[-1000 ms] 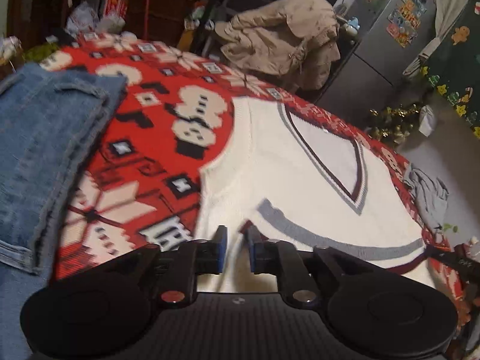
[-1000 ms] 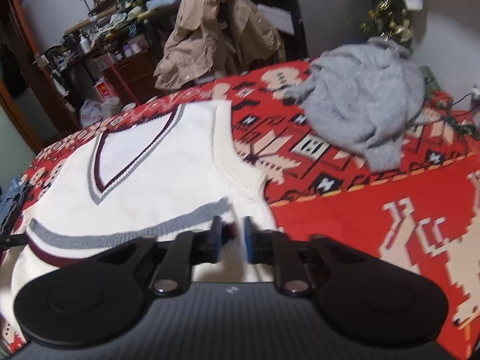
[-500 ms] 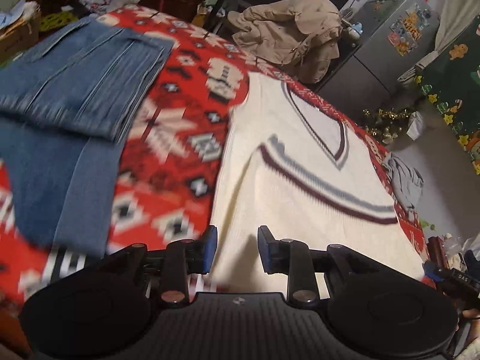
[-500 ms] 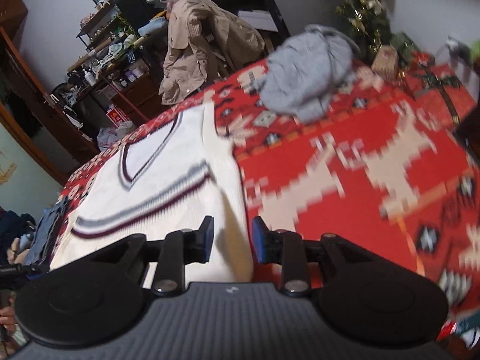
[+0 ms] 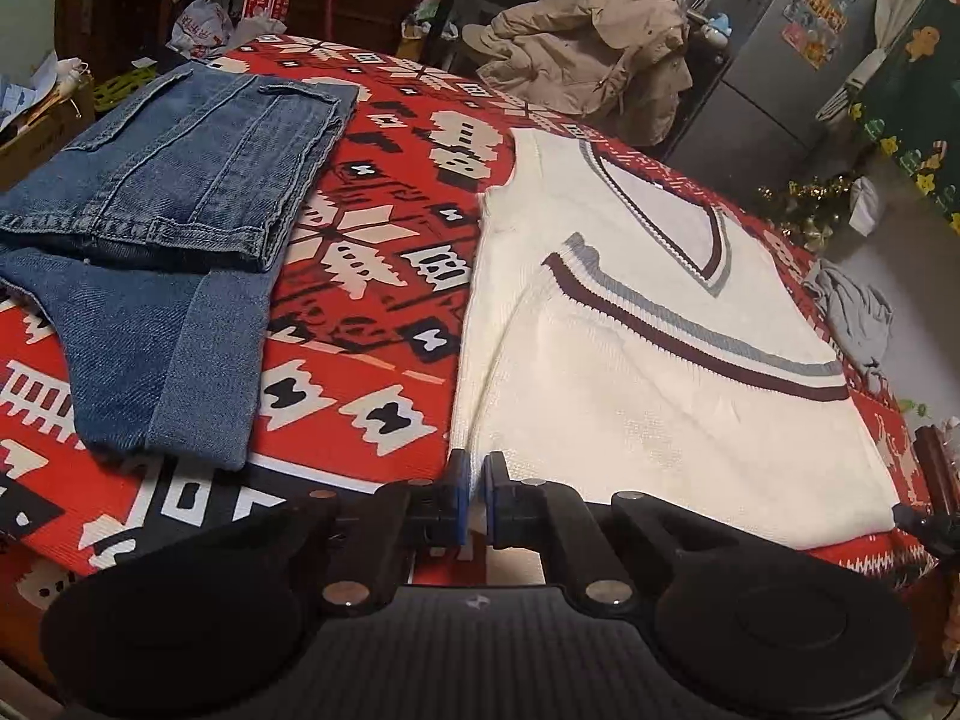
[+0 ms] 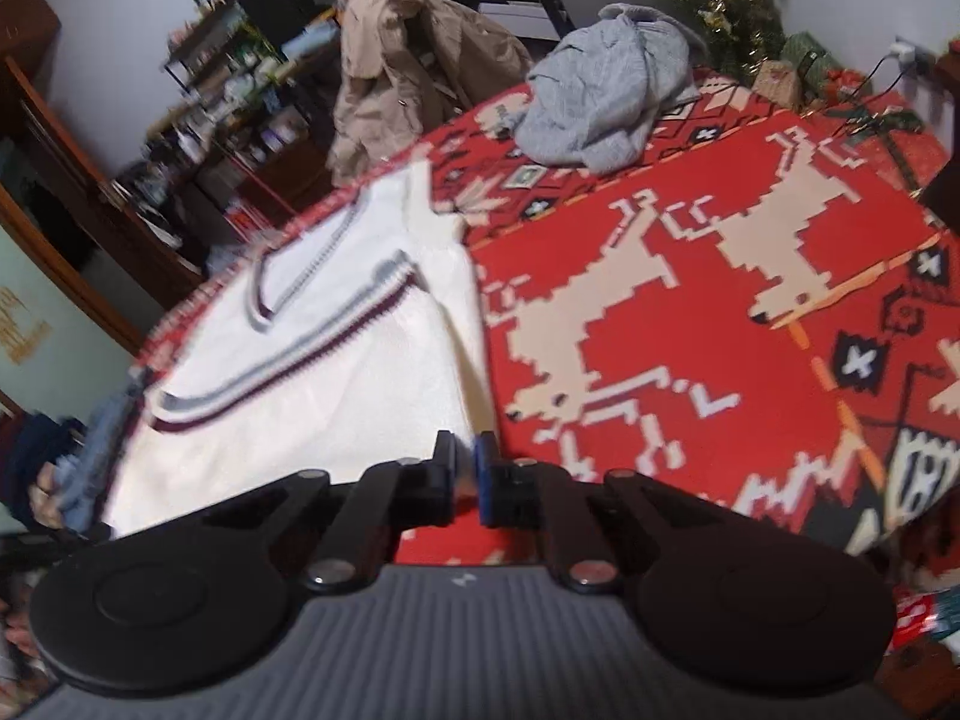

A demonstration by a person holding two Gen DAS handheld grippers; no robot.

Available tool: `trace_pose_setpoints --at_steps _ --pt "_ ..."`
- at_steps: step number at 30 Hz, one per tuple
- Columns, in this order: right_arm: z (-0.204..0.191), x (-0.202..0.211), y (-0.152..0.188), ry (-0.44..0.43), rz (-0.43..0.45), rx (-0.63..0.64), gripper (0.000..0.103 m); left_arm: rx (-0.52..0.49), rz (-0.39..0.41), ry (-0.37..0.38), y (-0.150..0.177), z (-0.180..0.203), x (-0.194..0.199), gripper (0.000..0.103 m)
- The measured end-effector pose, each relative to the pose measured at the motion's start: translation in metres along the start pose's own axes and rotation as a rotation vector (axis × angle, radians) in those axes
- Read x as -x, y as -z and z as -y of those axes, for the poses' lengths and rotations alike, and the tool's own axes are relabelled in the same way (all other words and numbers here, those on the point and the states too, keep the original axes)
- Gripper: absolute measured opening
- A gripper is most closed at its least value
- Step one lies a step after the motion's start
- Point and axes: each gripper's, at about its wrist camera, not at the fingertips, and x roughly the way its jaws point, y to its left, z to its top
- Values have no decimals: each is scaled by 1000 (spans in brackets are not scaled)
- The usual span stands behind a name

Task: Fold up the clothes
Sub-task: 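Withdraw both open grippers from the folded sweater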

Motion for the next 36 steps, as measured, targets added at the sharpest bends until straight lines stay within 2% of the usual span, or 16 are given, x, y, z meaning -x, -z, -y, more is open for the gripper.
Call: trace_pose_setpoints --at_steps 4,5,9,13,16,19,22,24,29,32,36 --pt "0 2 0 34 -14 11 11 -6 11 -15 2 2 5 8" --pt "-1 6 -1 42 1 12 17 -2 19 -19 2 4 8 8" --pt "-14 29 -5 88 87 59 17 -1 57 -9 2 14 22 8" --pt "-57 36 -2 75 127 175 17 -32 84 70 5 50 22 8" --pt "-97 16 12 57 106 281 17 -101 78 120 13 92 9 8" --pt "-138 -4 26 39 86 386 17 -164 77 136 22 125 -12 9" --pt "-158 -22 38 43 101 421 17 -214 73 126 33 147 -28 9" --pt "-166 -32 47 75 92 443 17 -232 51 110 41 153 -38 9" --pt "-162 -48 69 117 32 468 17 -235 54 94 54 152 -39 12" --pt "-161 -48 79 125 59 496 19 -245 61 86 56 153 -36 13" --pt "-167 -45 81 113 63 525 22 -226 77 150 59 155 -30 21"
